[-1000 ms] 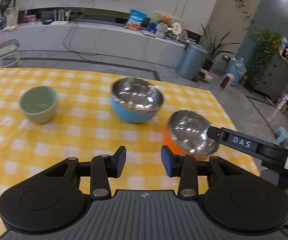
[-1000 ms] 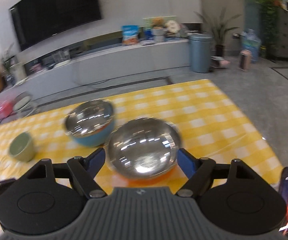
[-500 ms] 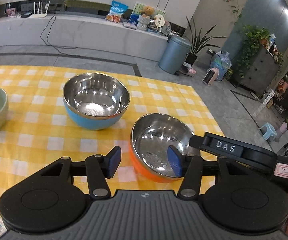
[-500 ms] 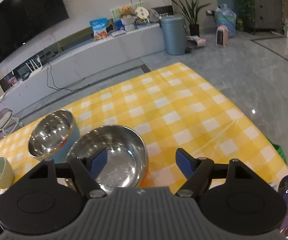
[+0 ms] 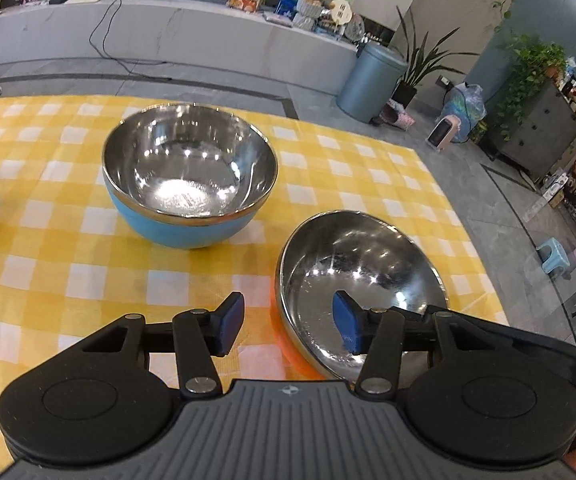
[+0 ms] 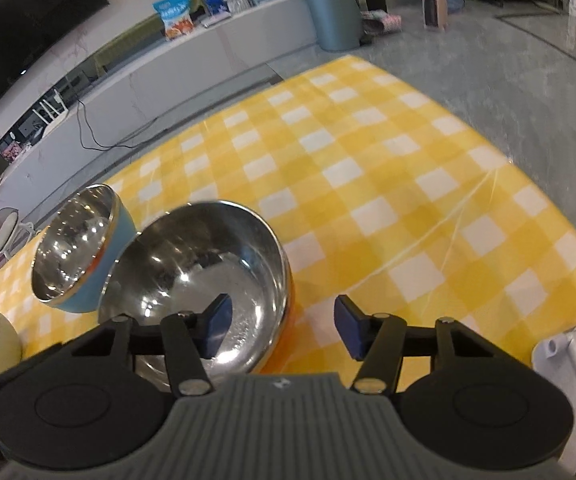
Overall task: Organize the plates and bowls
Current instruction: 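Close the left tool on the orange bowl rim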
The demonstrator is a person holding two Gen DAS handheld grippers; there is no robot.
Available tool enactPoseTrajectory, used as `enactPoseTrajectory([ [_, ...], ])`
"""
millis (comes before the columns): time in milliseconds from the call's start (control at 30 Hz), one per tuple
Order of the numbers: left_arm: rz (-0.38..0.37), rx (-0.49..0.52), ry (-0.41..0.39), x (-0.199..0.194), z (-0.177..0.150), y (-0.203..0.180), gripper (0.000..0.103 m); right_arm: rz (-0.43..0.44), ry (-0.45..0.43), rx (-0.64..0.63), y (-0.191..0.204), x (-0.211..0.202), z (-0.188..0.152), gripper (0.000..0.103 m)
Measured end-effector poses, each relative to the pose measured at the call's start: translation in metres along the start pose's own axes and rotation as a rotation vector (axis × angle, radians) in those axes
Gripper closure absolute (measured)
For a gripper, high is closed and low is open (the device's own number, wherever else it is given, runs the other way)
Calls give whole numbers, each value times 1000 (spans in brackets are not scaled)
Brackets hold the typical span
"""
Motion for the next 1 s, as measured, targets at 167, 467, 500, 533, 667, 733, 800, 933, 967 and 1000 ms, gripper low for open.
enactPoseTrajectory([
  [167, 4, -7, 22, 5, -4, 3, 72, -4, 23, 15, -2, 5, -3, 66],
  [467, 22, 15, 27, -2, -4, 1, 86, 16, 56, 45, 0, 2, -7, 87],
  [500, 22, 14, 23, -5, -3, 2, 86, 23, 59, 45, 1, -1, -7, 87],
  [533, 21, 11, 19, -10, -2, 3, 86, 31, 58, 41, 2, -2, -6, 87],
  [667, 31, -6, 10, -31, 1, 8, 87, 80, 55, -2, 11, -21, -8, 87],
  [733, 48, -14, 9, -43, 0, 11, 88, 107, 61, -24, 16, -29, -11, 87],
  [800, 63, -24, 11, -55, -3, 16, 88, 141, 77, -43, 22, -38, -17, 87],
  [933, 95, -35, 30, -80, -12, 26, 88, 192, 105, -80, 32, -53, -30, 87],
  [967, 106, -38, 32, -87, -16, 29, 88, 202, 110, -93, 35, -57, -35, 87],
  [1000, 116, -43, 31, -92, -19, 32, 88, 211, 115, -107, 38, -61, -39, 88],
])
Point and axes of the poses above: each gripper's, at about its wrist camera, not at the fingertips, and x roughly the way its jaws point, y to its left, z to its top, the point moved 8 cm from there along x, roughly the way its jaws point, and after that the axes turned 15 degrees about -y, right-handed, at the moved point
